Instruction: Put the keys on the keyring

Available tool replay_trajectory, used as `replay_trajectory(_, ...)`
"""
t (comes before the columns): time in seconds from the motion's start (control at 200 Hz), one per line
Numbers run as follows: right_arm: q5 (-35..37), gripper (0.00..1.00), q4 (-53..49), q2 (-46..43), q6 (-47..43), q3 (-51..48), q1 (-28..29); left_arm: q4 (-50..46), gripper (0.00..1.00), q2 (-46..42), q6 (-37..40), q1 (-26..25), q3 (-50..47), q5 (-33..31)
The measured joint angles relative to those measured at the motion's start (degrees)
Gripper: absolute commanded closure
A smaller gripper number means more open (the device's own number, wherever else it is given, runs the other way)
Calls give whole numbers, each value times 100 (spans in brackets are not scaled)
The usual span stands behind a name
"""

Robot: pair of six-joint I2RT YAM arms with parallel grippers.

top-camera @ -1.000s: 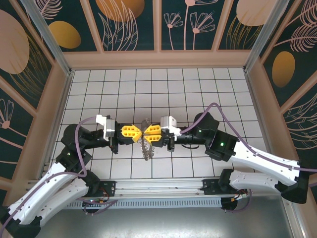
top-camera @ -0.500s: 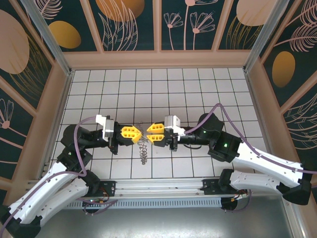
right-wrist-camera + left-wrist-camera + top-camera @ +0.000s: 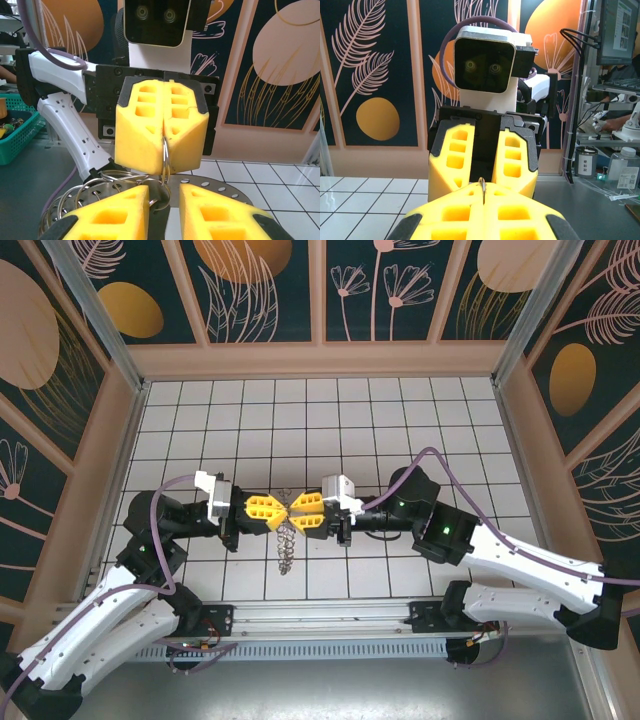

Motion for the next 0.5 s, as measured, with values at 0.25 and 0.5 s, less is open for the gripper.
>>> replay_trajectory(0.25,-50,78,55,33,2,0,0,-4,100,15,0,0,0,0)
replay_trajectory(0.5,-70,82,210,118,4,0,0,-7,100,15,2,0,0,-2)
